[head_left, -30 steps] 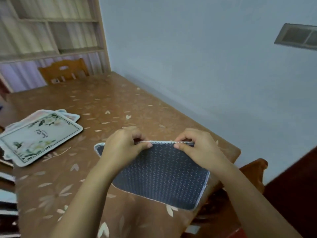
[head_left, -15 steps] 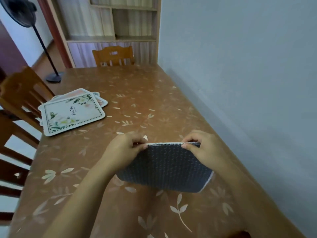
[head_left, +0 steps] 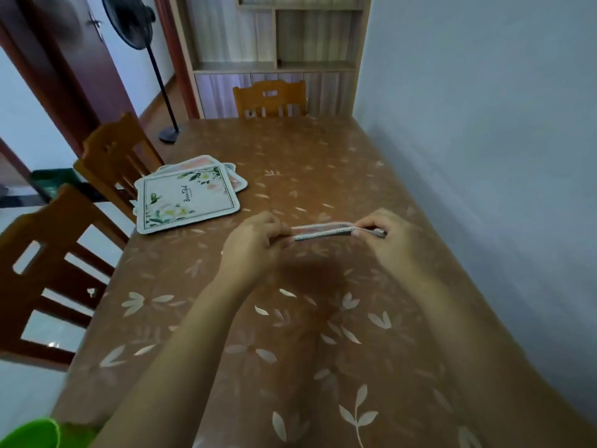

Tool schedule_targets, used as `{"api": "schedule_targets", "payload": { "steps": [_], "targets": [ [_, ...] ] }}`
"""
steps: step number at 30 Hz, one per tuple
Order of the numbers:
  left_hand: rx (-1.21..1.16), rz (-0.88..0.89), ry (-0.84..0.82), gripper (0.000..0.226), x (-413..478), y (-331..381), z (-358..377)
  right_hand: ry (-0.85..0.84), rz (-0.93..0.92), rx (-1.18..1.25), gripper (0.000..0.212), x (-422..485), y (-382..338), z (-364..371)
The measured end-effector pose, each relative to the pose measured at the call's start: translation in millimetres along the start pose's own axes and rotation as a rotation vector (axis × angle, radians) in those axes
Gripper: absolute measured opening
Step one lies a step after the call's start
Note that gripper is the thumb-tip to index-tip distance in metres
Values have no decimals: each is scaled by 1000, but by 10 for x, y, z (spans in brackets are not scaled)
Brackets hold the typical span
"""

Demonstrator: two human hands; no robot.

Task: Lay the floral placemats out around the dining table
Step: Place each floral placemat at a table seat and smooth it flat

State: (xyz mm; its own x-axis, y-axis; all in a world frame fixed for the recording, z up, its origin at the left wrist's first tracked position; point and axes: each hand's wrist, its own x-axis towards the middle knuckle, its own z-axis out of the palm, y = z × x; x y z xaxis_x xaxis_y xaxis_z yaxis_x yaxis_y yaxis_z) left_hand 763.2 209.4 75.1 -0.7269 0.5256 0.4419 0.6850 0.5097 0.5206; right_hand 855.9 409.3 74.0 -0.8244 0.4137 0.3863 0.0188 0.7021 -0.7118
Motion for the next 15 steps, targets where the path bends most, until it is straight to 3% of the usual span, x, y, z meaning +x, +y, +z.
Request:
{"api": "schedule_targets", "payload": {
  "steps": [8, 15],
  "targets": [
    [-133, -364, -350, 14, -1190, -474, 934, -368, 322, 82, 4, -1111, 928, 618],
    [-91, -409, -447, 8, -2027, -591, 1271, -554, 292, -17, 5, -1831, 1126, 781]
  ]
}}
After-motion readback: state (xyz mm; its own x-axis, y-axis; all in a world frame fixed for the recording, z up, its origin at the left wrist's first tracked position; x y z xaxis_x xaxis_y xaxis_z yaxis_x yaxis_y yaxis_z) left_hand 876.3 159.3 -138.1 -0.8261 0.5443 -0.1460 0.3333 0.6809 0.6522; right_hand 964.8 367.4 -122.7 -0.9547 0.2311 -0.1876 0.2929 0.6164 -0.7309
